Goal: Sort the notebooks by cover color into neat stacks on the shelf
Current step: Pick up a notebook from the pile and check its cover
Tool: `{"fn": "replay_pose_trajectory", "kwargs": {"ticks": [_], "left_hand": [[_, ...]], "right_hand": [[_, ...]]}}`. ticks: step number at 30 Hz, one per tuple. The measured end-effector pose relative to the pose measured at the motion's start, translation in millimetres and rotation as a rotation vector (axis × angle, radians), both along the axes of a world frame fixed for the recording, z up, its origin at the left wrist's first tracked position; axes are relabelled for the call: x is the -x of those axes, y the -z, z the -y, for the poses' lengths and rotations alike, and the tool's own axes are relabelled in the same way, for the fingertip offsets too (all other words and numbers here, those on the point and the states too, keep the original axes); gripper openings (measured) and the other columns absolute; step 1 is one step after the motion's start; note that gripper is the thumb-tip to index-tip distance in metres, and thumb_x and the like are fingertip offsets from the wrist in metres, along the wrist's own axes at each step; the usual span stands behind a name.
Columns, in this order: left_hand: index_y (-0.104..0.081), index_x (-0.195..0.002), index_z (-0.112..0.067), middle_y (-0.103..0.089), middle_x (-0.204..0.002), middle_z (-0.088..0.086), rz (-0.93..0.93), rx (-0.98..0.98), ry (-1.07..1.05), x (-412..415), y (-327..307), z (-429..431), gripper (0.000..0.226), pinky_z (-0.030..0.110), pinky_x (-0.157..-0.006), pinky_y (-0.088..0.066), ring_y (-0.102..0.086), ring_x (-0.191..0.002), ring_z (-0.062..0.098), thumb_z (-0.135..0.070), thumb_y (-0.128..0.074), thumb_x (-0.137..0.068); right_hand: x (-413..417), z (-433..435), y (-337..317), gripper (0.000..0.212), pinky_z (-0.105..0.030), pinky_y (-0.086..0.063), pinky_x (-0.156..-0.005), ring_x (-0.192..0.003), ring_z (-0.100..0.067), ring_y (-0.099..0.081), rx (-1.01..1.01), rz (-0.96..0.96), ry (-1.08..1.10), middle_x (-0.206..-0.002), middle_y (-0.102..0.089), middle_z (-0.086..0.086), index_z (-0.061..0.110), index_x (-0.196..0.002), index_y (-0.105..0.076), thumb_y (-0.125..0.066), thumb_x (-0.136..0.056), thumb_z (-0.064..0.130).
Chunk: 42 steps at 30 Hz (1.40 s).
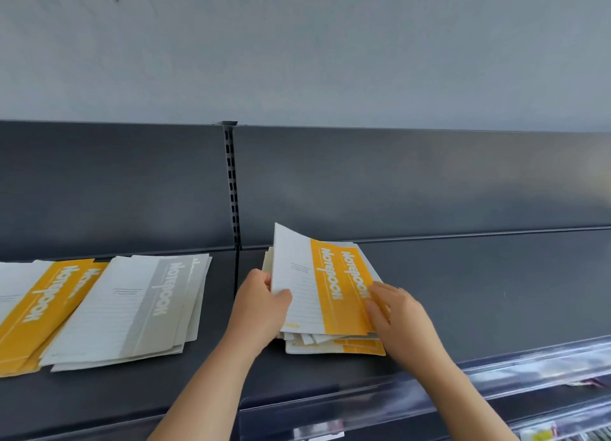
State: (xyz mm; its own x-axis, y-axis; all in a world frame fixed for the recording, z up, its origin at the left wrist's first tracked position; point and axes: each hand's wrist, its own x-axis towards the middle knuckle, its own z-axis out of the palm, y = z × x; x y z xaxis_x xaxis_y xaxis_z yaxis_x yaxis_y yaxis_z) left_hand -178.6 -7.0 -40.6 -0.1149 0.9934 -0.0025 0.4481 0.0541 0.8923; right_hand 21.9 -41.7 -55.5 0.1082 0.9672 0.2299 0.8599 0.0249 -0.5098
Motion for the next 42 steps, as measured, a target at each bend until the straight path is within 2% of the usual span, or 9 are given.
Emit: {"fn": "replay_pose_trajectory", "kwargs": {"ticks": [3, 6, 12, 17, 22, 30, 35, 37, 42], "left_hand": [[-0.047, -0.1, -0.014, -0.059, -0.096, -0.004, 0.068, 0.003, -0.043, -1.0, 0.2, 3.3, 0.012, 0.045, -0.067, -0.06, -0.061, -0.082, 0.012, -0.013, -0.051, -0.089], [-0.048, -0.101, -0.014, -0.059, -0.096, -0.005, 0.069, -0.009, -0.058, -3.0, 2.1, 5.5, 0.016, 0.039, -0.064, -0.06, -0.06, -0.081, 0.009, -0.015, -0.056, -0.088], [-0.048, -0.107, -0.016, -0.06, -0.103, -0.008, 0.082, -0.025, -0.068, 2.4, 8.5, 10.8, 0.03, 0.023, -0.057, -0.05, -0.057, -0.083, 0.003, -0.016, -0.066, -0.084], [-0.057, -0.102, -0.024, -0.064, -0.098, -0.013, 0.135, -0.081, -0.04, 6.1, 4.2, 23.0, 0.018, 0.016, -0.056, -0.044, -0.059, -0.086, 0.002, -0.011, -0.057, -0.09], [-0.055, -0.109, -0.027, -0.064, -0.104, -0.015, 0.231, -0.102, -0.059, 23.7, -3.6, 38.7, 0.022, 0.015, -0.06, -0.047, -0.062, -0.094, 0.005, -0.013, -0.053, -0.092], [-0.044, -0.113, -0.034, -0.055, -0.101, -0.025, 0.192, -0.141, -0.139, 89.3, -9.8, 63.0, 0.026, 0.008, -0.055, -0.042, -0.052, -0.086, -0.007, -0.014, -0.042, -0.098], [-0.041, -0.123, -0.035, -0.054, -0.119, -0.016, 0.172, -0.1, -0.185, 151.1, -8.8, 81.4, 0.034, 0.009, -0.059, -0.041, -0.053, -0.103, 0.004, -0.012, -0.04, -0.099], [-0.043, -0.123, -0.037, -0.056, -0.119, -0.018, 0.166, -0.102, -0.208, 180.0, -9.2, 88.8, 0.037, 0.007, -0.057, -0.04, -0.053, -0.101, 0.001, -0.009, -0.041, -0.098], [-0.054, -0.115, -0.033, -0.063, -0.11, -0.016, 0.108, -0.153, -0.28, 258.8, -13.1, 102.8, 0.032, 0.003, -0.051, -0.044, -0.057, -0.091, -0.004, -0.009, -0.045, -0.096]], "right_hand": [[-7.6, -4.6, 4.3, 0.027, -0.021, -0.036, -0.086, -0.096, -0.024, -0.056, 0.059, 0.031, 0.028, -0.101, -0.065, -0.004, 0.008, -0.102, -0.061, -0.039, -0.098, 0.022], [2.3, -2.7, 3.6, 0.029, -0.024, -0.032, -0.103, -0.102, -0.025, -0.054, 0.061, 0.023, -0.026, -0.108, -0.065, -0.006, 0.009, -0.108, -0.062, -0.037, -0.099, 0.021], [16.2, 0.6, 2.5, 0.028, -0.025, -0.044, -0.083, -0.094, -0.016, -0.053, 0.02, -0.042, -0.089, -0.11, -0.064, -0.001, 0.015, -0.108, -0.062, -0.037, -0.099, 0.023], [17.1, -5.7, 1.1, 0.022, -0.022, -0.044, -0.062, -0.079, -0.011, -0.056, 0.032, -0.089, -0.089, -0.105, -0.063, 0.001, 0.024, -0.112, -0.057, -0.042, -0.097, 0.03], [42.4, -7.8, -8.5, 0.053, -0.027, -0.046, -0.085, -0.109, -0.016, -0.055, -0.001, -0.156, -0.091, -0.13, -0.054, 0.003, 0.021, -0.14, -0.037, -0.049, -0.093, 0.041], [116.0, -7.4, -18.0, 0.046, -0.026, -0.049, -0.078, -0.092, -0.011, -0.055, -0.135, -0.249, -0.273, -0.112, -0.047, 0.008, 0.027, -0.134, -0.041, -0.056, -0.091, 0.032], [176.6, -4.9, -17.0, 0.038, -0.021, -0.049, -0.072, -0.085, -0.004, -0.054, -0.133, -0.28, -0.391, -0.104, -0.048, 0.01, 0.031, -0.127, -0.046, -0.057, -0.091, 0.028], [205.3, -3.5, -18.1, 0.036, -0.016, -0.046, -0.067, -0.081, -0.004, -0.054, -0.129, -0.288, -0.422, -0.099, -0.046, 0.012, 0.032, -0.125, -0.046, -0.057, -0.091, 0.028], [286.9, 1.3, -22.1, 0.043, -0.03, -0.057, -0.067, -0.079, -0.007, -0.056, -0.09, -0.336, -0.442, -0.102, -0.048, 0.011, 0.034, -0.13, -0.043, -0.058, -0.09, 0.03]]}}
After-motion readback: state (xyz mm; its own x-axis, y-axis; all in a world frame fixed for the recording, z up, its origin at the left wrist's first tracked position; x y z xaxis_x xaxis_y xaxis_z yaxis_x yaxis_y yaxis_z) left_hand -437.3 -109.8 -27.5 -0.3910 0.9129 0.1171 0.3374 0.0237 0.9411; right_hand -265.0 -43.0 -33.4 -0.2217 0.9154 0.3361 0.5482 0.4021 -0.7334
